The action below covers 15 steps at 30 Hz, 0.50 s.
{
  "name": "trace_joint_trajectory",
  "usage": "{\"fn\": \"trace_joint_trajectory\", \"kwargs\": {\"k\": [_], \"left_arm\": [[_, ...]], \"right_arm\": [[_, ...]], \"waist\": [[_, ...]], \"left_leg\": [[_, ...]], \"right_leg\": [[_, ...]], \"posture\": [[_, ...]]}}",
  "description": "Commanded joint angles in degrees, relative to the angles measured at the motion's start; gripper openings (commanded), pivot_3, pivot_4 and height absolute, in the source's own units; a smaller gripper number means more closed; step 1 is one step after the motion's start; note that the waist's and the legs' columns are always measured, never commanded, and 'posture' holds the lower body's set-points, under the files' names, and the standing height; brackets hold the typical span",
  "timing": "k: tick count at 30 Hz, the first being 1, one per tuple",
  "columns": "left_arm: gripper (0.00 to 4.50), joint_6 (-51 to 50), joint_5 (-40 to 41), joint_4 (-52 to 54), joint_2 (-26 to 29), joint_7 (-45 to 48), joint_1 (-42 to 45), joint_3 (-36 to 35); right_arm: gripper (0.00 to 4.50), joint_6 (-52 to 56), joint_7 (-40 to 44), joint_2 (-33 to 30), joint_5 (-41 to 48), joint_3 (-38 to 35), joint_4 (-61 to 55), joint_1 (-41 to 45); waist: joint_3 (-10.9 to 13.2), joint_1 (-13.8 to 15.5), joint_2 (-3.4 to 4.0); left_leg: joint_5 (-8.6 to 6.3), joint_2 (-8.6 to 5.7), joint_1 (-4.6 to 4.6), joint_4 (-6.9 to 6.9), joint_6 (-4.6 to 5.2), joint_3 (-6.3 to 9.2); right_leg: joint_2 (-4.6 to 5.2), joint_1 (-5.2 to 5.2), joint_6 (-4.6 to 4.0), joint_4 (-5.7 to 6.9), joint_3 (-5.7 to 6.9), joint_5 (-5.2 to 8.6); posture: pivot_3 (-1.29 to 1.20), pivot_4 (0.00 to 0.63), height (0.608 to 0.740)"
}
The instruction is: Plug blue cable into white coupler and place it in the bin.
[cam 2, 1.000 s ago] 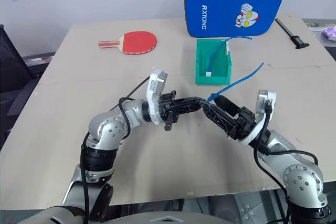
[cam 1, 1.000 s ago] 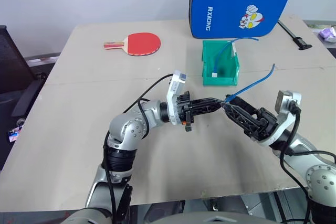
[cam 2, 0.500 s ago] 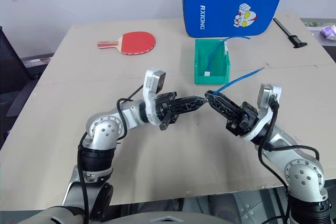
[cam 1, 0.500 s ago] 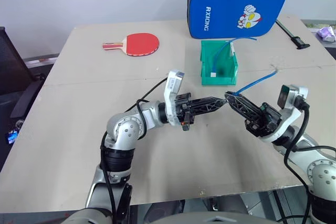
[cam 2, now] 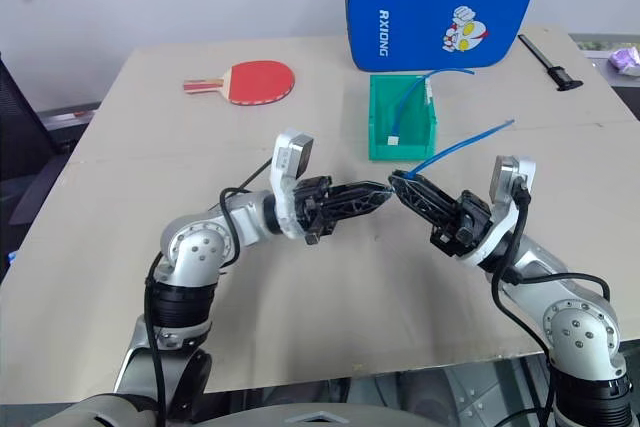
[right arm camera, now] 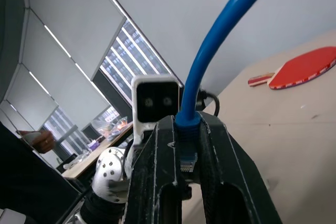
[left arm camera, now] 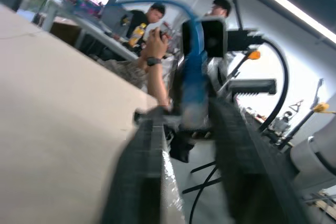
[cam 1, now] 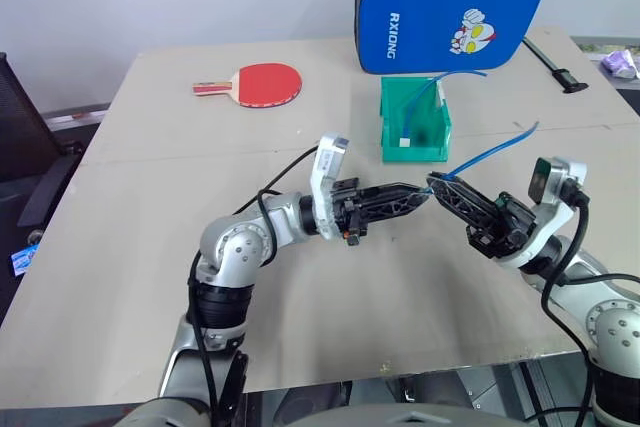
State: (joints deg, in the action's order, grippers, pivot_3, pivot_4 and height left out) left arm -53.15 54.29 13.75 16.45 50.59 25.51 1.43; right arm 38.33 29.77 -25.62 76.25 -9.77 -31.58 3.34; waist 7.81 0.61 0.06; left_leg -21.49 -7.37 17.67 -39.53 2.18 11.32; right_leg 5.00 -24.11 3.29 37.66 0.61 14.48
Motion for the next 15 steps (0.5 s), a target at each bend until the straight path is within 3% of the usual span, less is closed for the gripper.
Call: {"fn": "trace_joint_trajectory", "kwargs": {"k": [1,2,4,8,10,13,15], "left_arm": [[3.36,0.19,2.91,8.63,2.14,-3.41,-5.04,-3.83],[3.85,1.63,2.11,10.97,2.01,-5.89,-7.33,-5.00],[4.42,5.20,-0.54,15.83,1.97,-10.31,-11.62,-7.16],[4.42,20.85,-19.96,23.75,4.31,-17.04,-22.25,-5.10],[4.42,26.66,-26.60,25.01,2.64,-22.03,-28.15,-4.97],[4.42,39.21,-41.33,23.89,3.37,-26.60,-38.46,-2.00],[4.42,44.67,-45.97,21.22,2.76,-28.49,-42.53,-1.28]], "right_arm": [[0.00,-0.91,1.38,-1.21,-1.28,-1.27,-0.68,0.45],[0.00,-1.07,1.90,-1.67,-1.85,-1.68,-0.29,0.34],[0.00,-1.82,3.14,-2.73,-4.12,-2.24,0.63,0.38],[0.00,-4.01,6.33,-4.54,-9.63,-2.26,3.03,1.82],[0.00,-5.55,8.67,-5.29,-13.47,-1.34,3.94,2.46],[0.00,-9.37,12.93,-6.12,-20.37,0.66,5.22,4.01],[0.00,-11.47,15.38,-6.55,-23.97,1.94,5.60,4.83]], "waist": [[0.00,-0.03,0.00],[0.00,0.03,0.00],[0.00,0.05,0.00],[0.00,0.23,0.00],[-0.02,0.30,0.03],[-0.01,0.28,0.02],[-0.01,0.47,0.03]], "left_leg": [[0.00,0.00,0.00,0.05,0.00,0.00],[0.00,0.00,0.00,0.06,0.00,-0.01],[0.00,0.00,0.01,0.08,0.00,-0.02],[0.00,0.00,0.02,0.09,0.00,-0.11],[0.00,0.00,-0.01,0.17,0.00,-0.16],[0.00,0.00,-0.02,0.20,0.00,-0.20],[0.00,0.00,-0.02,0.28,0.00,-0.23]], "right_leg": [[-0.02,-0.07,0.00,0.00,-0.07,0.00],[-0.03,-0.09,0.00,-0.01,-0.08,0.00],[-0.03,-0.09,0.00,-0.05,-0.08,0.00],[-0.01,-0.08,0.00,-0.06,-0.10,0.00],[-0.01,-0.08,0.00,-0.07,-0.15,0.00],[-0.02,-0.08,0.00,-0.09,-0.20,0.00],[-0.02,-0.09,0.00,-0.14,-0.23,0.00]], "posture": [[0.00,0.150,0.740],[0.00,0.150,0.740],[0.00,0.150,0.740],[0.00,0.150,0.740],[0.00,0.150,0.740],[0.00,0.150,0.740],[0.00,0.150,0.740]]}}
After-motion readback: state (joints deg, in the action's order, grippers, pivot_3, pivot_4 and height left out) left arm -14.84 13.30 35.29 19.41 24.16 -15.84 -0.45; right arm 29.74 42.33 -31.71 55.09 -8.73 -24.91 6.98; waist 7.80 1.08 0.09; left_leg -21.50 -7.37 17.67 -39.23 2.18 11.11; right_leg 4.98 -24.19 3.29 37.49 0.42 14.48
